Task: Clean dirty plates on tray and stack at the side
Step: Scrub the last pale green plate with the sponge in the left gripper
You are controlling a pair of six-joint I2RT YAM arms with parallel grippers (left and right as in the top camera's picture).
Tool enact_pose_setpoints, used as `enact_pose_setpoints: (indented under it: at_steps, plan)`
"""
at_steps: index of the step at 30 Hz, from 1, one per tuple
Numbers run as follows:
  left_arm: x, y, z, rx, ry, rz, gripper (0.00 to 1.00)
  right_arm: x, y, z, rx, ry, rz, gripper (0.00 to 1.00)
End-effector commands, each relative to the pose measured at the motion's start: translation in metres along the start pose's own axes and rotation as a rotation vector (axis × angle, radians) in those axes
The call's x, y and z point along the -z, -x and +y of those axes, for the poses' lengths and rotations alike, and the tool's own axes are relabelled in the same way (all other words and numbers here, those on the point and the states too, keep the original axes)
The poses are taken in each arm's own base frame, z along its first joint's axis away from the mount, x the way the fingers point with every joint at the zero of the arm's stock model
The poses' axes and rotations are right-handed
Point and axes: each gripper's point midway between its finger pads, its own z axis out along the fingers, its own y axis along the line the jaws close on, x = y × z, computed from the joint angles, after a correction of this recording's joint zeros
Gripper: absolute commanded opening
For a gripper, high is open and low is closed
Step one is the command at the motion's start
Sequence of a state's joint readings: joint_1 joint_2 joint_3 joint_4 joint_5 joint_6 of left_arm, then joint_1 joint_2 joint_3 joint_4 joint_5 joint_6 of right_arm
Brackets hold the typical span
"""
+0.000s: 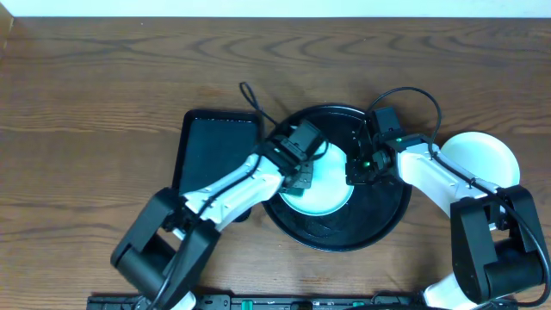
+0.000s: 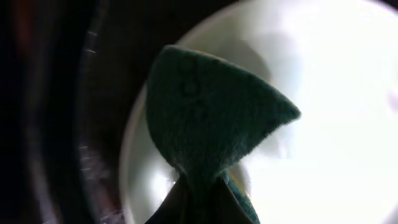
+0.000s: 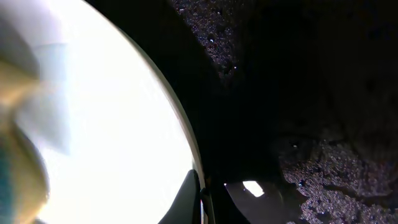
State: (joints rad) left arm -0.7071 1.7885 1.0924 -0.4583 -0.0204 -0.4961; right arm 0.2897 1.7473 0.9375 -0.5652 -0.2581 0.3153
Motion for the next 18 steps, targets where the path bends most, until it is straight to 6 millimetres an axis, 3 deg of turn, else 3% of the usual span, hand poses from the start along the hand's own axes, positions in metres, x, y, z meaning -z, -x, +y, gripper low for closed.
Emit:
enact_pose_setpoints:
  at_steps: [1,4,8,15,18]
  plan:
    - [0.035,0.018,-0.002,-0.009,-0.045,-0.095,0.07,-0.012,-0.020,-0.006,-0.012,-0.026,0.065,0.01]
    - [0.045,0.023,-0.013,-0.004,-0.107,-0.119,0.08,-0.012,-0.020,-0.006,-0.012,-0.025,0.063,0.01]
    - [0.039,0.022,-0.020,0.029,-0.143,-0.104,0.08,-0.012,-0.020,-0.006,-0.012,-0.025,0.062,0.01]
    - [0.002,0.000,-0.048,0.008,-0.247,0.013,0.08,-0.012,-0.020,-0.006,-0.012,-0.025,0.062,0.01]
    - [-0.016,-0.011,-0.046,0.001,-0.225,0.058,0.08,-0.012,-0.020,-0.006,-0.012,-0.025,0.063,0.01]
